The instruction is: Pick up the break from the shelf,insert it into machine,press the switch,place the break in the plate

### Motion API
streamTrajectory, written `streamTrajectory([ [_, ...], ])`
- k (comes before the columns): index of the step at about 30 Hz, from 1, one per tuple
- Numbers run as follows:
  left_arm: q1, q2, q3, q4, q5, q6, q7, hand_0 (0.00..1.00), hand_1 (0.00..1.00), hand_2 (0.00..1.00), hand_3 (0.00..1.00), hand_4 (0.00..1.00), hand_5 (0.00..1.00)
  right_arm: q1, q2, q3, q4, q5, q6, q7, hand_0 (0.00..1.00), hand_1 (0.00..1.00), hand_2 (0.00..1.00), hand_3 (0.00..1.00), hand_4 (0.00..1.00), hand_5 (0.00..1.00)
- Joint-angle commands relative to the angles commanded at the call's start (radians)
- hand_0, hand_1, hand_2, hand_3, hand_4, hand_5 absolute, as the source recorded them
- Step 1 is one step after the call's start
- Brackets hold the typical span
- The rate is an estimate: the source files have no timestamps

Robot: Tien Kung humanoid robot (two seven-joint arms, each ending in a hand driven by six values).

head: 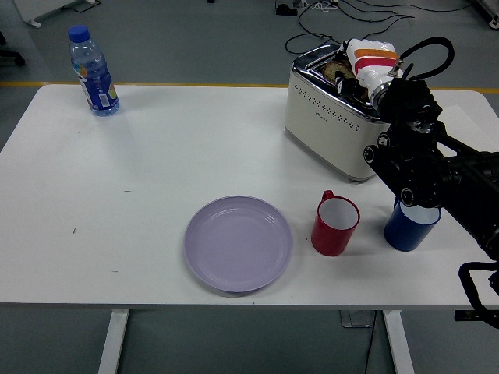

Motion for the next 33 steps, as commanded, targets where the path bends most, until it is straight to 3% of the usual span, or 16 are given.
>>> streamTrajectory([
  [1,0.000,0.000,0.000,0.000,0.000,0.000,0.000,0.659,0.634,0.626,0.584,0.334,0.918,0.000,0.000,0.000,-0.002,0.000,-0.001,0.000,0.133,0.322,0.428,0.535,0.442,0.037],
  [7,-0.004,0.000,-0.002,0.000,0.000,0.000,0.000,0.658,0.634,0.627,0.584,0.335,0.914,-0.001,-0.004,-0.001,-0.006,0.005,-0.015,0.010,0.102,0.288,0.418,0.523,0.408,0.002],
  [23,-0.004,0.000,-0.016,0.000,0.011,-0.001,0.001,0.656,0.634,0.624,0.584,0.335,0.913,0.006,-0.049,0.021,0.054,0.001,-0.102,0.061,0.091,0.255,0.396,0.508,0.382,0.002],
  [33,-0.003,-0.001,-0.028,0.000,0.021,-0.002,0.003,0.656,0.633,0.624,0.584,0.333,0.911,0.014,-0.086,0.048,0.110,-0.002,-0.116,0.071,0.098,0.251,0.393,0.509,0.352,0.002],
])
